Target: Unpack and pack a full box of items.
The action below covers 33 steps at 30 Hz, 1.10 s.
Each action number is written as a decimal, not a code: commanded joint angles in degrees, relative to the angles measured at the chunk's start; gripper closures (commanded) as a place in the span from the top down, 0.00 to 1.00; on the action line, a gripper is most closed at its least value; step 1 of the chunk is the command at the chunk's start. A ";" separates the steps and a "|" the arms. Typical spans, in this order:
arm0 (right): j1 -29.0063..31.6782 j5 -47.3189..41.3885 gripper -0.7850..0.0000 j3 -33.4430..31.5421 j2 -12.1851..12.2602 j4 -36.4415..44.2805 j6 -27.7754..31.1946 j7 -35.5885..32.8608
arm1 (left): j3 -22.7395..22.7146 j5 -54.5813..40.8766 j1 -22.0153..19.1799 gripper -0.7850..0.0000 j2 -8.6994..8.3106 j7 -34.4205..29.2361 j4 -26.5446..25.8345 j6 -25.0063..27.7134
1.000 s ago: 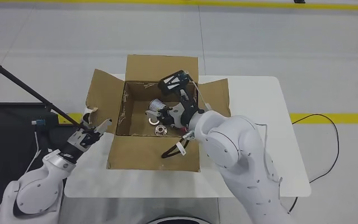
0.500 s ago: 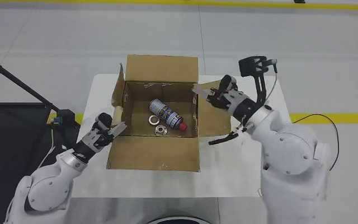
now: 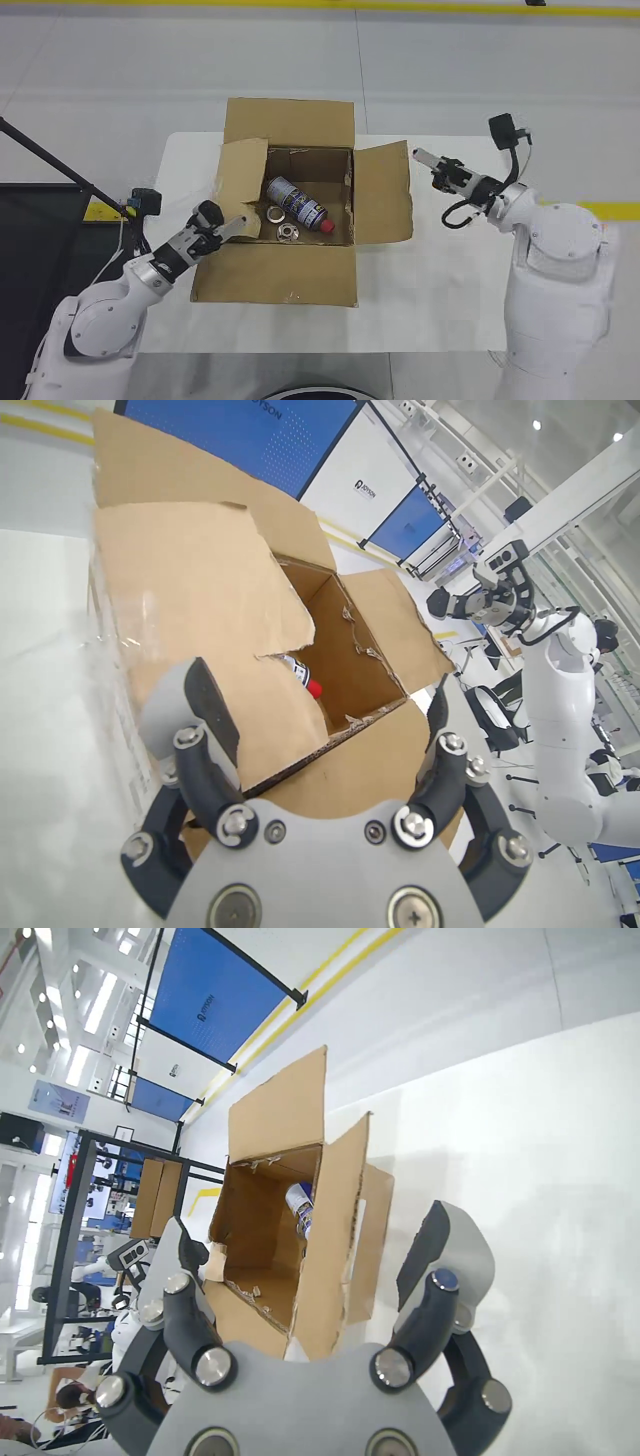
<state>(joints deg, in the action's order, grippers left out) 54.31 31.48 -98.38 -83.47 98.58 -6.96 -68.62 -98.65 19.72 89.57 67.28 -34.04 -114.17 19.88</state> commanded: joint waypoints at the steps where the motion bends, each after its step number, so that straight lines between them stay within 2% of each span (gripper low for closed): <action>1: -0.98 -1.98 1.00 -0.13 0.35 -2.99 1.09 -2.75 | 0.29 -0.07 -0.41 1.00 -0.09 -0.58 0.41 -0.25; 6: -4.15 -7.25 1.00 1.66 1.41 -10.31 6.93 -11.47 | 1.09 -0.06 -1.37 1.00 -0.37 -2.05 1.20 -1.14; 16: -6.59 -20.05 1.00 6.56 2.26 -12.09 13.78 -17.11 | 1.76 -0.06 -1.87 1.00 -0.75 -2.09 1.60 -1.98; 25: -7.97 -25.25 1.00 16.01 2.02 -9.96 15.52 -12.40 | 1.94 -0.54 -1.27 1.00 -1.05 -1.24 1.36 -1.95; 33: -10.86 -20.45 1.00 25.81 1.51 -13.41 14.70 -5.43 | -0.37 -1.99 0.49 1.00 -1.35 0.58 0.12 -1.46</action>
<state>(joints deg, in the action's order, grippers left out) 43.71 10.40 -73.30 -81.94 85.51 7.87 -74.65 -98.63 17.87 89.78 65.97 -33.53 -113.85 18.31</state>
